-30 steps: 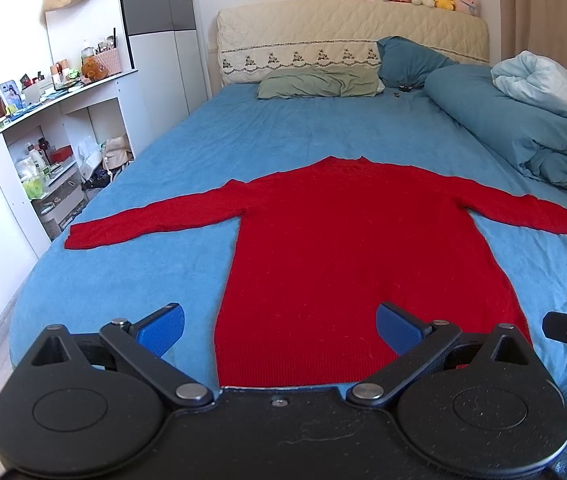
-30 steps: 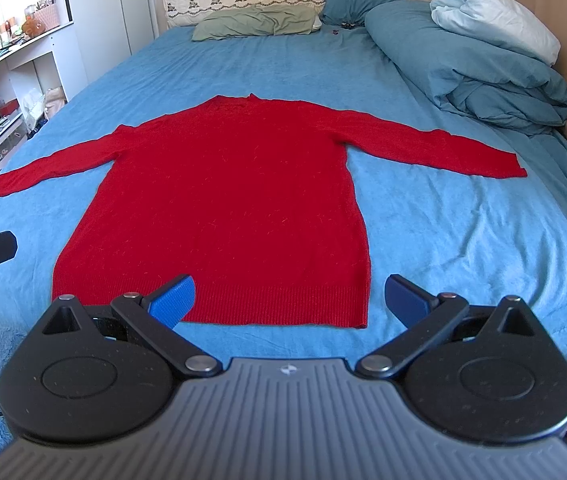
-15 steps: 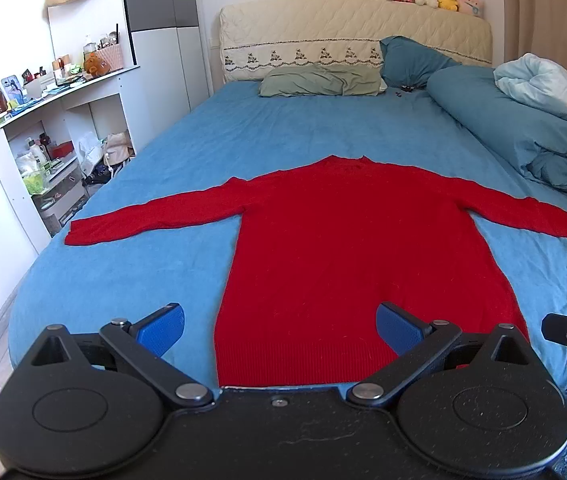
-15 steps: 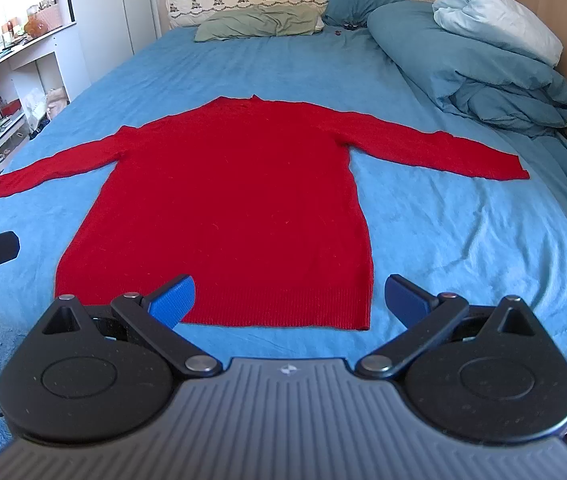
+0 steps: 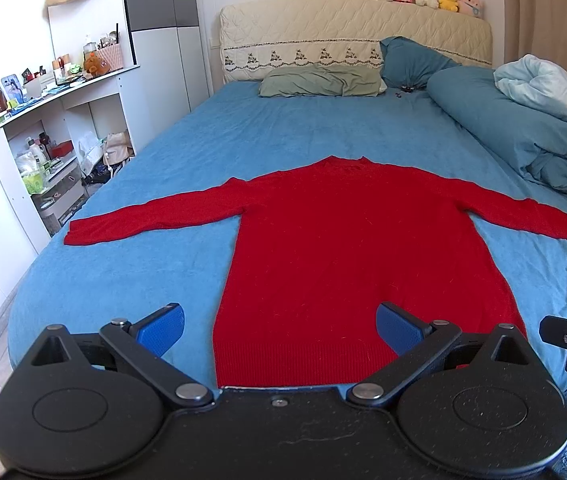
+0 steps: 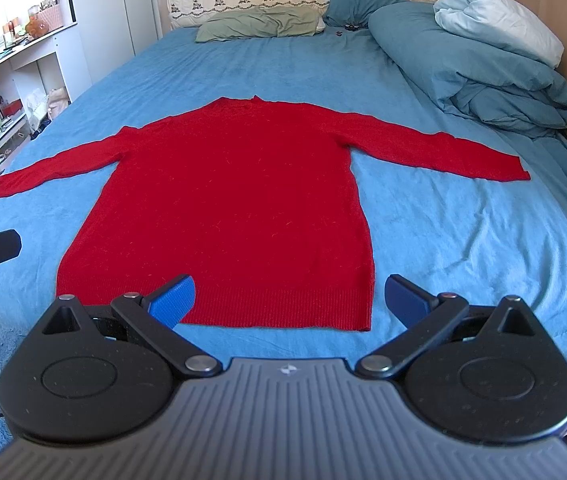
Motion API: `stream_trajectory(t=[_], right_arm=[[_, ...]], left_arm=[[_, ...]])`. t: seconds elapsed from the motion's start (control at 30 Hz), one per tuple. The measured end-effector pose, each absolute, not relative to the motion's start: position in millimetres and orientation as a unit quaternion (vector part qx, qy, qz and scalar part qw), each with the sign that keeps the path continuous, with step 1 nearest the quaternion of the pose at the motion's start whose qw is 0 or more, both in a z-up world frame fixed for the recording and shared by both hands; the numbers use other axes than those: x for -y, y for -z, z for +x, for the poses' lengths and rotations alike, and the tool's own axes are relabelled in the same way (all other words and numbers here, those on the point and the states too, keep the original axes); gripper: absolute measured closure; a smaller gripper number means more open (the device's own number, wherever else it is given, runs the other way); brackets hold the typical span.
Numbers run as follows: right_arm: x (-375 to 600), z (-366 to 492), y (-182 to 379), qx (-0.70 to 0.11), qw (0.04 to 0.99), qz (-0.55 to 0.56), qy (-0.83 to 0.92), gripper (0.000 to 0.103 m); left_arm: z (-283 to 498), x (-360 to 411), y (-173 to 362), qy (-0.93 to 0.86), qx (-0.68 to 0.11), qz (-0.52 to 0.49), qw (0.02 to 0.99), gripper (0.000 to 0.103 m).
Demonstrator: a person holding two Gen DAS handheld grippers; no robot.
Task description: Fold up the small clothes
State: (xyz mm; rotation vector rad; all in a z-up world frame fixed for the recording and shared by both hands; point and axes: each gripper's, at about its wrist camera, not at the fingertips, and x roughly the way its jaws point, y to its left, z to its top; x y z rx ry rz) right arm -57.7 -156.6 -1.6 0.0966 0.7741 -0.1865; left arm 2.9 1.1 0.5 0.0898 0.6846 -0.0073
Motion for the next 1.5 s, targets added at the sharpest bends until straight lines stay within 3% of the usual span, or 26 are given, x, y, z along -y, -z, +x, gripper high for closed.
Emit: stream_trajectory(t=[1.0, 1.5], right_arm=[[158, -53, 2, -0.382, 0.918, 0.048, 0.095, 0.000], [317, 6, -23, -0.333, 0.922, 0.101, 0.171, 0.000]], left_arm=[[6, 5, -3, 0.012, -0.332, 0.056, 0.942, 0.000], [128, 95, -50, 0.115, -0.261, 0.086, 0.955, 0.000]])
